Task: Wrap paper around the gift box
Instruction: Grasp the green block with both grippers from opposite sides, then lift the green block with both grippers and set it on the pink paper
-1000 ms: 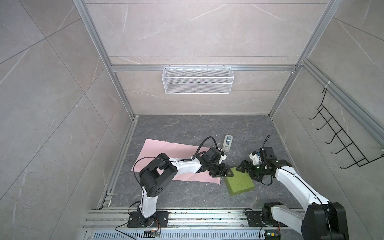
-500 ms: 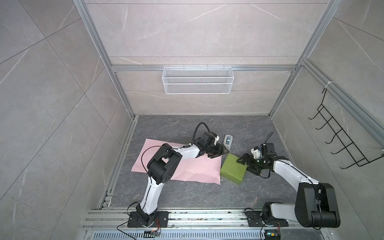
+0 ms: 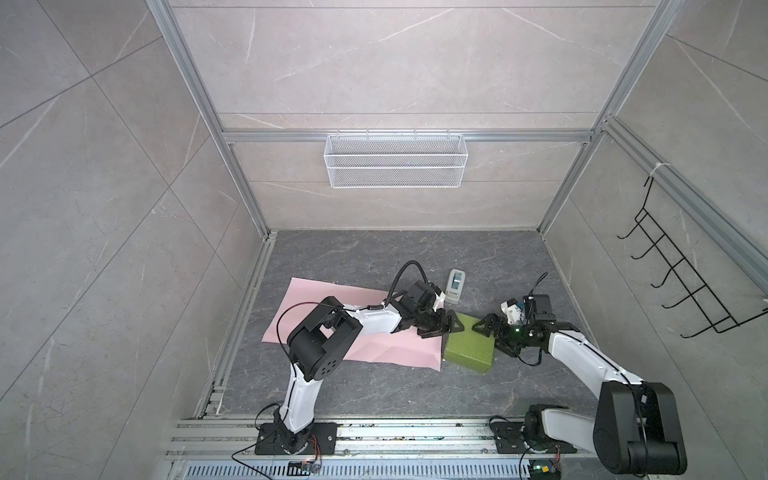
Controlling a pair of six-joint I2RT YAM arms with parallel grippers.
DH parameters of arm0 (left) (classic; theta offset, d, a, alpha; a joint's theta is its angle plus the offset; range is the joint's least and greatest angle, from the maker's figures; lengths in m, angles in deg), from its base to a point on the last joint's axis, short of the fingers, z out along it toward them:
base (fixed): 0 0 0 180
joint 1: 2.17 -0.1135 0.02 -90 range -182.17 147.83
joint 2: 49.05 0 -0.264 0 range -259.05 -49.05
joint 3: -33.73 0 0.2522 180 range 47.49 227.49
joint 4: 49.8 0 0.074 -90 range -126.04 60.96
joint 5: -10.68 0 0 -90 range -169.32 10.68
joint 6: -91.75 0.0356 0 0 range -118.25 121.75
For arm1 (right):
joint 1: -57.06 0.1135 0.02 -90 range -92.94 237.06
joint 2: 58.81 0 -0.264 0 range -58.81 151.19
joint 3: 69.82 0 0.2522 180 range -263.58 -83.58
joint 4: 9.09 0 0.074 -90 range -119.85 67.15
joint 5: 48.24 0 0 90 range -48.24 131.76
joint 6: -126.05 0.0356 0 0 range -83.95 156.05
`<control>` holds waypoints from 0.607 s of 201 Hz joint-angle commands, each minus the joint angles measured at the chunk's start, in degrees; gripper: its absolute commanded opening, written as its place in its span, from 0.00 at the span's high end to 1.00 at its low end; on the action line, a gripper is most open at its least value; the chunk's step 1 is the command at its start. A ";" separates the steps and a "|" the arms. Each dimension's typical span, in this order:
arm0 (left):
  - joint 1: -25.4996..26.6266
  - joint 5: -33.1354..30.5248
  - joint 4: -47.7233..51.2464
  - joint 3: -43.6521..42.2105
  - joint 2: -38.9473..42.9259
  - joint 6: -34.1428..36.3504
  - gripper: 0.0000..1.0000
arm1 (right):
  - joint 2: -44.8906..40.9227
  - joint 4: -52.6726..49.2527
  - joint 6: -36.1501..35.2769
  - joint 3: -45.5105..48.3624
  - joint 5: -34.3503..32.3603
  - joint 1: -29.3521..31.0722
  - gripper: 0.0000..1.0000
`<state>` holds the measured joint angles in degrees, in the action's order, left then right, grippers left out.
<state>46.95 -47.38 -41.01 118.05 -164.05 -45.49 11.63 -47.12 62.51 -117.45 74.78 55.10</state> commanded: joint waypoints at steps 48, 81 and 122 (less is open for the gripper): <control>1.46 3.60 1.43 -1.21 3.40 0.57 0.16 | -2.37 -1.22 -1.54 1.71 0.64 -0.11 0.11; 2.18 8.52 2.42 2.47 -0.83 1.39 0.17 | -1.33 6.88 2.67 5.12 6.13 0.00 0.14; 2.25 9.94 -1.97 5.59 -0.78 -0.54 0.22 | -3.80 13.38 8.84 4.55 8.65 1.33 0.18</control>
<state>48.09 -42.81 -37.77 120.04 -164.75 -45.03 10.08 -40.02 66.40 -112.68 77.99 54.88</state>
